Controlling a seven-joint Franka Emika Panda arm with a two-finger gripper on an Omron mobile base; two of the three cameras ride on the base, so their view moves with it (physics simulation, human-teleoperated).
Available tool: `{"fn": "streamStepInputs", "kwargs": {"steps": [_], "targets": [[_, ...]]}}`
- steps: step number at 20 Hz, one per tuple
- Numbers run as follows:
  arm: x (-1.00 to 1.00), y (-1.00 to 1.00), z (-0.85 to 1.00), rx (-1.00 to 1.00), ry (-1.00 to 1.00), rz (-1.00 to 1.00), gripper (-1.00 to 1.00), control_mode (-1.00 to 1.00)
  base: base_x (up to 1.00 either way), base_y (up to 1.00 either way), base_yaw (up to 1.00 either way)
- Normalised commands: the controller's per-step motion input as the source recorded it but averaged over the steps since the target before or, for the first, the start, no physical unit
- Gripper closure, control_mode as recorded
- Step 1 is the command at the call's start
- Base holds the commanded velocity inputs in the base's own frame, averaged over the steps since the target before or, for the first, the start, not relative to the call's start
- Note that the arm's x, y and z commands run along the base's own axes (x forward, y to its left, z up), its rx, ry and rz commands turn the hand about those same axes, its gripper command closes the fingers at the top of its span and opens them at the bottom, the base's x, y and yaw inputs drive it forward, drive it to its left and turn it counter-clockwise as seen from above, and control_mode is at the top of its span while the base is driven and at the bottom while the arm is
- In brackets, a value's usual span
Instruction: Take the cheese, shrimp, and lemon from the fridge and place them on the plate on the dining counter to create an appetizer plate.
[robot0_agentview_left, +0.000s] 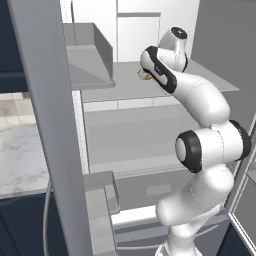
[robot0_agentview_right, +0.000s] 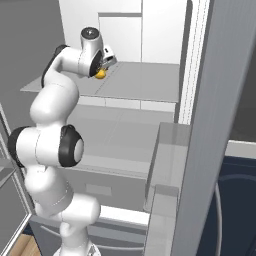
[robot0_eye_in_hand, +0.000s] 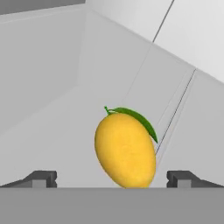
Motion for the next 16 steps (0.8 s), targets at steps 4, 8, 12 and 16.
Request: {"fn": "streamStepInputs", "kwargs": {"steps": [4, 8, 12, 16], "targets": [[0.38, 0.0, 0.0, 0.0, 0.01, 0.0, -1.0, -1.0, 0.0, 0.0, 0.0], [0.26, 0.0, -0.02, 0.0, 0.03, 0.0, -1.0, -1.0, 0.0, 0.0, 0.0], [0.21, 0.01, -0.16, 0.0, 0.03, 0.02, -1.0, -1.0, 0.0, 0.0, 0.0], [0.0, 0.08, -0.36, -0.03, 0.01, 0.04, -1.0, -1.0, 0.0, 0.0, 0.0]]}}
